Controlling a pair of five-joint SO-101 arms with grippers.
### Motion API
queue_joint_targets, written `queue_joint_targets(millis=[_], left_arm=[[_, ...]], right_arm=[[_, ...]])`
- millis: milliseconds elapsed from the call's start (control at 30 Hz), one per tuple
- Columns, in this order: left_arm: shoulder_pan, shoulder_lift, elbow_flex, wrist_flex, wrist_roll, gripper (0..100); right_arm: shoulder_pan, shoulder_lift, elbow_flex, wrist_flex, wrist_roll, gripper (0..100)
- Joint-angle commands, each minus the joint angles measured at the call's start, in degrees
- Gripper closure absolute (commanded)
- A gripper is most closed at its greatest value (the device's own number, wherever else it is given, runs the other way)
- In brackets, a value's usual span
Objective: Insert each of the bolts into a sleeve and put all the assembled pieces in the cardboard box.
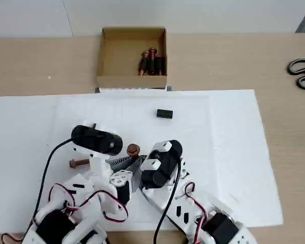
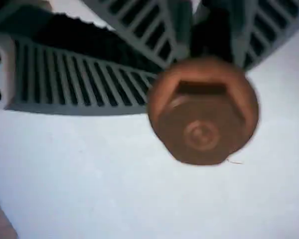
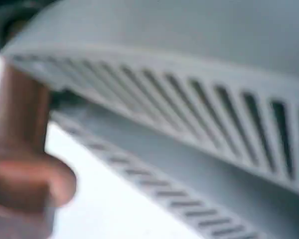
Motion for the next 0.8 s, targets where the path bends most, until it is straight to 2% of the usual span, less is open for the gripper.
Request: queue_joint_targets(millis=[0, 100, 233, 300, 467, 533, 767], left_arm=[[2.20, 0.44, -0.04, 0.70, -0.53, 99], [2.20, 0.18, -0.04, 0.70, -2.11, 95], [2.20, 0.44, -0.04, 1.05, -2.55, 77], [2.20, 0.44, -0.04, 1.05, -2.55, 72], [1.14, 0.44, -0.04, 1.49, -2.73, 72], [-1.67, 0.53, 0.04, 2.46, -5.54, 72], [-18.55, 0.44, -0.57, 5.80, -15.03, 72]], right_arm=[[0.57, -0.66, -0.97, -1.80, -0.09, 99.5], [0.57, -0.66, -0.88, -1.71, -0.09, 99.5], [0.66, -0.66, -0.88, -1.71, -0.09, 99.5], [0.66, -0.66, -0.88, -1.71, -0.09, 99.5], [0.66, -0.66, -0.88, -1.71, -0.09, 99.5], [0.66, -0.66, -0.88, -1.71, -0.09, 99.5], [0.84, -0.66, 0.18, -2.07, -0.09, 99.5]])
